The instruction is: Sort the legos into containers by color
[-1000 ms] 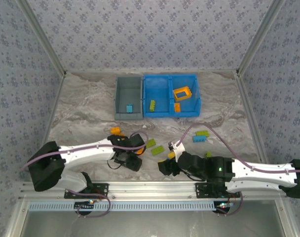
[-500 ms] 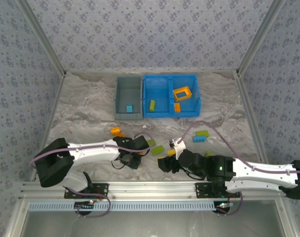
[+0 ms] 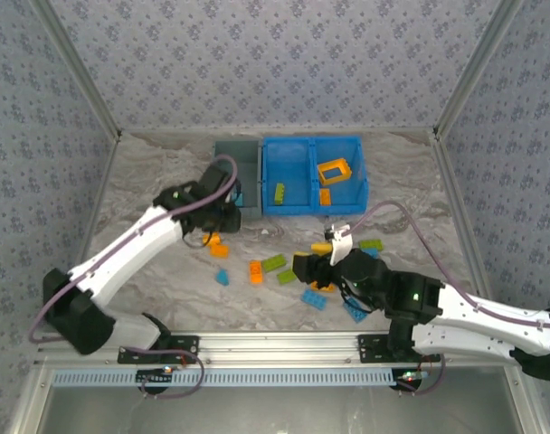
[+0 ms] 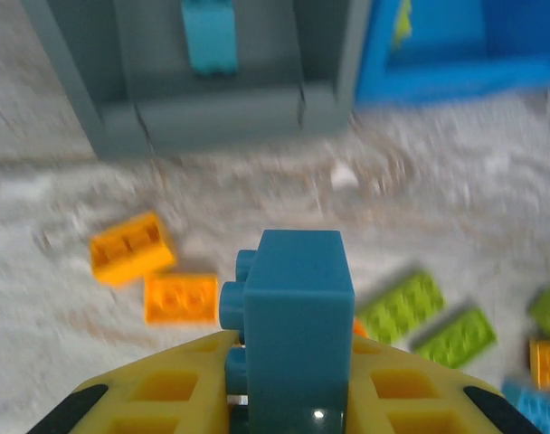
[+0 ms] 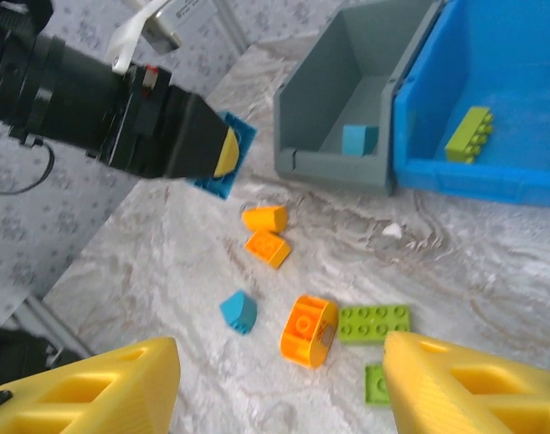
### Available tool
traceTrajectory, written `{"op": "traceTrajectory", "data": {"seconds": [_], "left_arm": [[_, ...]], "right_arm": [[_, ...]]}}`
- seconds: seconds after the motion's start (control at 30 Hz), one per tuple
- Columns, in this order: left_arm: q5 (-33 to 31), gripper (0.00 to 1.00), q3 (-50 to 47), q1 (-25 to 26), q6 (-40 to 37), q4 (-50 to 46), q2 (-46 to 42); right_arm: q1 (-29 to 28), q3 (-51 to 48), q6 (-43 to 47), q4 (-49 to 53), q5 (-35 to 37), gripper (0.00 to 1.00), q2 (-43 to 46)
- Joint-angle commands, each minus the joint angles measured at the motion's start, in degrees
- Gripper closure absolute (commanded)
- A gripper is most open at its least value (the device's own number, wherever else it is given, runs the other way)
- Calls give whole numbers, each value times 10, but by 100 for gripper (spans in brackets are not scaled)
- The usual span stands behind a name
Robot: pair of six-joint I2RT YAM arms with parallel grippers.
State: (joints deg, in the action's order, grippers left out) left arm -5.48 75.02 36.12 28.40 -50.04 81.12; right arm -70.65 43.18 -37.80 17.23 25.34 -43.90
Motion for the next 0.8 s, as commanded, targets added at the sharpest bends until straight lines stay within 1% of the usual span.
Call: {"op": "traceTrajectory", "data": {"seconds": [0.0,0.07,0.17,0.27,0.37,0.43,0.5,0.57,0.77], "left_arm": [[24,73,67,-49,-49,-6,88],[38,73,112,-76,-51,2,140],[43,74,169,-101,-55,2,210],[55,74,210,-116,-56,8,268],[67,74,251,-118,-55,13,315],[64,74,278,-118,-51,6,343],[37,75,312,-117,-50,-20,371],[-7,76,339,-116,-47,-50,391],[-81,75,342,-106,-35,-69,404]], "right_arm": [[21,34,13,-29,20,36,-31],[30,49,13,-30,20,36,-56],[36,65,12,-25,19,36,-87],[36,66,5,-30,15,36,-103],[37,61,-4,-33,12,36,-108],[37,57,-10,-31,11,36,-109],[36,55,-14,-29,11,36,-106],[36,53,-18,-25,12,36,-102],[39,43,-23,-25,12,36,-97]]}}
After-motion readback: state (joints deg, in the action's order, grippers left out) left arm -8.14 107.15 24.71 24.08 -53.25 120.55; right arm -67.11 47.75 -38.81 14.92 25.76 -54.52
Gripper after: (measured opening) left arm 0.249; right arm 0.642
